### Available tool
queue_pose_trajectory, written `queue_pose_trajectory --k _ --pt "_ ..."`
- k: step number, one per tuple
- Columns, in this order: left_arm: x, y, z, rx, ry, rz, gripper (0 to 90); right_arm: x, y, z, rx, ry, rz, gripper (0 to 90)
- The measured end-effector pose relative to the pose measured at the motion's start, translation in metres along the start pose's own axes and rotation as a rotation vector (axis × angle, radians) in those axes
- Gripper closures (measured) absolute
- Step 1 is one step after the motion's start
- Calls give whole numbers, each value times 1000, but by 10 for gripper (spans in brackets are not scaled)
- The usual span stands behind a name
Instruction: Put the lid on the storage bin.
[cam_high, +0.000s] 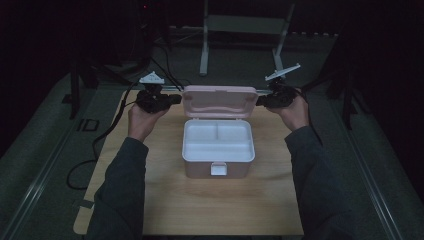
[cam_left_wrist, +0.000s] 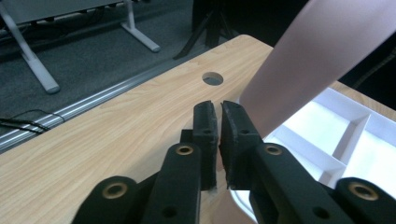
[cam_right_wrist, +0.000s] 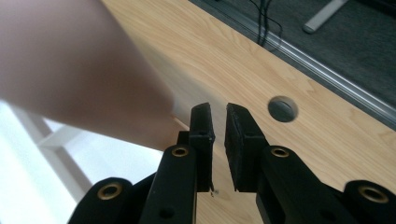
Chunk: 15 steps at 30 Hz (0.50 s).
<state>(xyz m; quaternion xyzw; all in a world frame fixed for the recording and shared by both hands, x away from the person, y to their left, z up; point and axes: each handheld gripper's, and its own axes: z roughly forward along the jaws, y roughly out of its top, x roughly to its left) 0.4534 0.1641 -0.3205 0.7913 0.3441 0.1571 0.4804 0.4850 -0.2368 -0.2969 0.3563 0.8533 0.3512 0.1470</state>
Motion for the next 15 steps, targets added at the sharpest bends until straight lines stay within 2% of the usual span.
queue_pose_trajectory --k 4,9,15 --pt "-1 1 1 -10 -2 -11 863 1 -1 -2 -14 1 0 807" --pt "-3 2 4 -2 -6 0 876 0 0 -2 -31 13 13 800" --pt "-6 4 5 -5 -14 2 892 4 0 0 -24 18 -5 808"
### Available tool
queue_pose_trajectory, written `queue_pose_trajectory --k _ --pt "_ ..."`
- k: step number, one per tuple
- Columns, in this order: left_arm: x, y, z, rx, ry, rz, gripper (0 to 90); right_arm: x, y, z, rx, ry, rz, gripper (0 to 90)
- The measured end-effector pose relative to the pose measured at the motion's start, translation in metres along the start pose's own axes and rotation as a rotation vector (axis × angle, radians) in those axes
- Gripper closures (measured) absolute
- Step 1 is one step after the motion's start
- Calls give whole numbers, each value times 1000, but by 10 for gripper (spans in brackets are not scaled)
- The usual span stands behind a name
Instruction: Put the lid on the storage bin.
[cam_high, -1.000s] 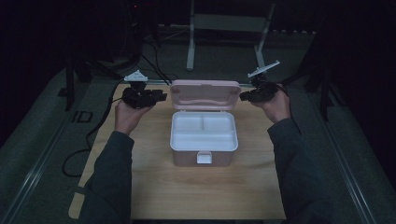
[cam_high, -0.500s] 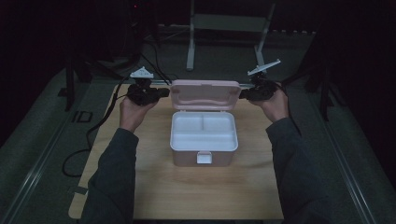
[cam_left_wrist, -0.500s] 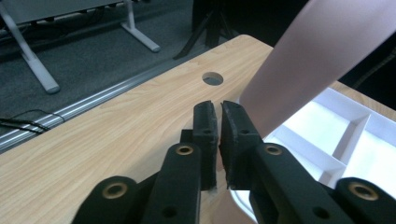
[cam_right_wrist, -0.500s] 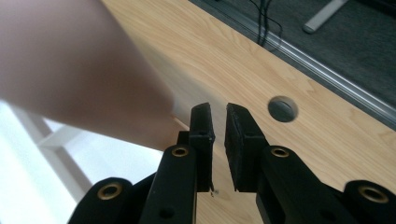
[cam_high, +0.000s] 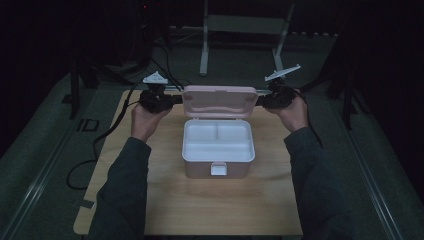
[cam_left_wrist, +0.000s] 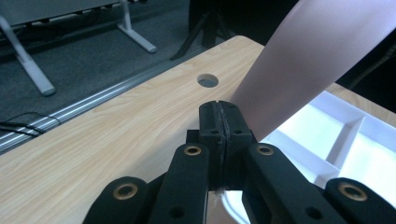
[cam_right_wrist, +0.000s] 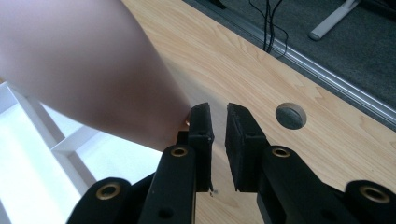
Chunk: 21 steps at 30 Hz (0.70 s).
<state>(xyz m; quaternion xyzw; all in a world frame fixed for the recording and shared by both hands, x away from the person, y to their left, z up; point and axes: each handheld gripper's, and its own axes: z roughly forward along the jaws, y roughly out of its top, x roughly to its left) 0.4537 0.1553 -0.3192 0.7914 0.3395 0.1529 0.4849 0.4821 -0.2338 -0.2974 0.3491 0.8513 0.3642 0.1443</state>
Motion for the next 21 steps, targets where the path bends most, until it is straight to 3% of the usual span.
queue_pose_trajectory --k 21 --pt "-6 -4 -5 1 5 13 893 5 -7 -5 8 9 -23 809"
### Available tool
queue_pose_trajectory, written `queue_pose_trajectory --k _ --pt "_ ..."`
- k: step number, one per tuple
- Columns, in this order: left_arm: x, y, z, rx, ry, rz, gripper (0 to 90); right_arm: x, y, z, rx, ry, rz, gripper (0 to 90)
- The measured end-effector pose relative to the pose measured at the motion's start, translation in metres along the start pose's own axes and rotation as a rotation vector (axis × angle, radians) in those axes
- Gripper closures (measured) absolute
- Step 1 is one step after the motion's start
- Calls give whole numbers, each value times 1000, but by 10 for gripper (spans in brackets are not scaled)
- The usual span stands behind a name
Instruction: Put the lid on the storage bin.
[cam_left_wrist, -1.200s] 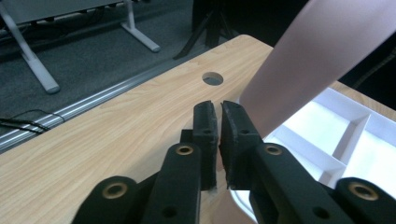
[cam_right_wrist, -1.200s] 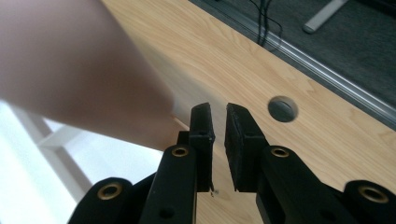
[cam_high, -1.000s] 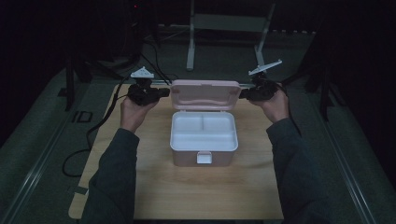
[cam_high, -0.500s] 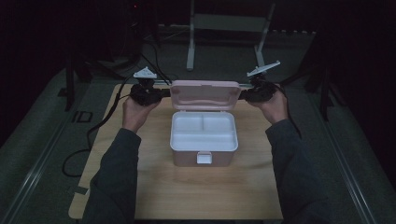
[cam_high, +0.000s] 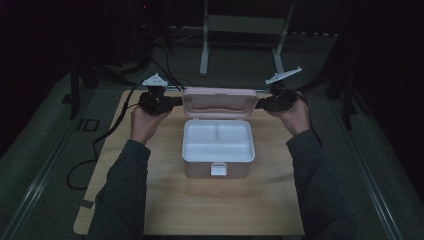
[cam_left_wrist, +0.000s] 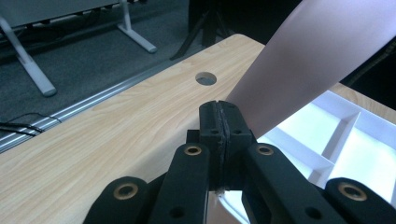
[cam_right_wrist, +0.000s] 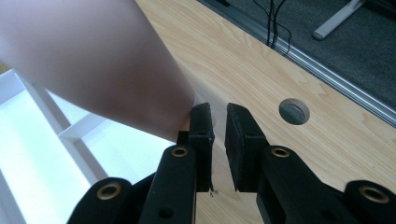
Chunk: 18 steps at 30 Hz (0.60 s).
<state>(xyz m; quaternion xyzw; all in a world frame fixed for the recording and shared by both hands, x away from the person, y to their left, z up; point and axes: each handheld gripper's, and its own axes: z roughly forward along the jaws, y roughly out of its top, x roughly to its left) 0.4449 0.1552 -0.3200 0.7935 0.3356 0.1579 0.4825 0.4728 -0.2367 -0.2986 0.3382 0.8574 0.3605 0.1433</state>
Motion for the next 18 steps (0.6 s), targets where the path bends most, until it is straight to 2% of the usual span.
queue_pose_trajectory --k 18 --pt "-7 -5 -4 2 -2 12 893 6 -5 -4 5 3 -22 809"
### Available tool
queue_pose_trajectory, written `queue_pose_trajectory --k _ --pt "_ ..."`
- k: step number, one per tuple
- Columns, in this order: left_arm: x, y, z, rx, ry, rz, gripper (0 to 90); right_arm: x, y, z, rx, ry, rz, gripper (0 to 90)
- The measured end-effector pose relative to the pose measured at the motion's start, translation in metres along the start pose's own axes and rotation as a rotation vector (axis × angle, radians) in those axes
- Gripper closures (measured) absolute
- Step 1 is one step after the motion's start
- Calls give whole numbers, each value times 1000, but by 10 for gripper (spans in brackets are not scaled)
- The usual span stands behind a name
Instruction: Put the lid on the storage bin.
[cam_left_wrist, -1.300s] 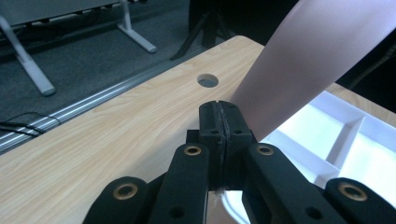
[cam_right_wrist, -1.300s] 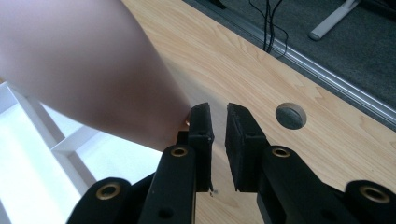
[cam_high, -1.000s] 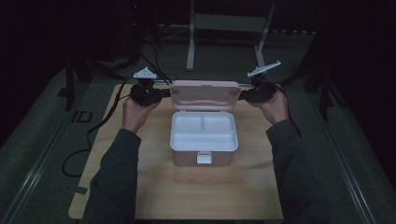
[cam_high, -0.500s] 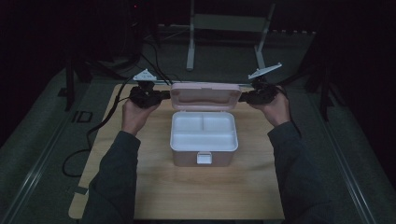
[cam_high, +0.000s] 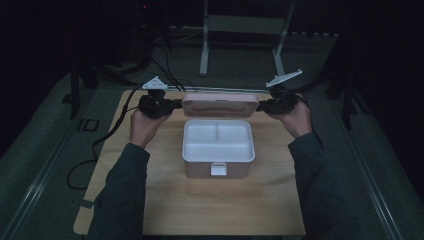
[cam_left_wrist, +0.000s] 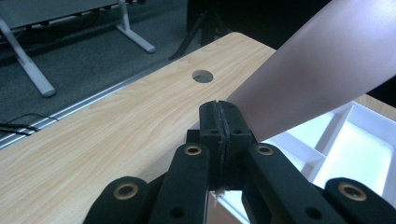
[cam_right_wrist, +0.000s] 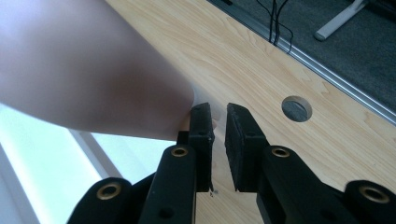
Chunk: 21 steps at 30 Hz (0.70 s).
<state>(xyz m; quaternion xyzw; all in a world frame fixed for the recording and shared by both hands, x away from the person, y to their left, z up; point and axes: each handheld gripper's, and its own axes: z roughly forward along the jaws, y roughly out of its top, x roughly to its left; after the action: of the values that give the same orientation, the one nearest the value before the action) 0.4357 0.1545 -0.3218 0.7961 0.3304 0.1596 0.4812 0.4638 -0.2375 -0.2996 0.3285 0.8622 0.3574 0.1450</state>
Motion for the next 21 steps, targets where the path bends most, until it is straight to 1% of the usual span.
queue_pose_trajectory --k 8,10,14,17,21 --pt "-4 -3 -1 -2 -2 3 893 2 -5 0 1 5 -9 807" --pt "-4 -5 -1 -4 -8 -1 893 3 -6 -1 4 8 -11 807" --pt "-6 -9 0 9 -10 10 892 6 -9 -1 15 15 -22 808" --pt "-8 -12 0 6 -13 10 893 8 -11 -1 23 12 -36 808" --pt "-12 -19 0 11 -18 14 892 11 -14 -1 27 22 -39 807"
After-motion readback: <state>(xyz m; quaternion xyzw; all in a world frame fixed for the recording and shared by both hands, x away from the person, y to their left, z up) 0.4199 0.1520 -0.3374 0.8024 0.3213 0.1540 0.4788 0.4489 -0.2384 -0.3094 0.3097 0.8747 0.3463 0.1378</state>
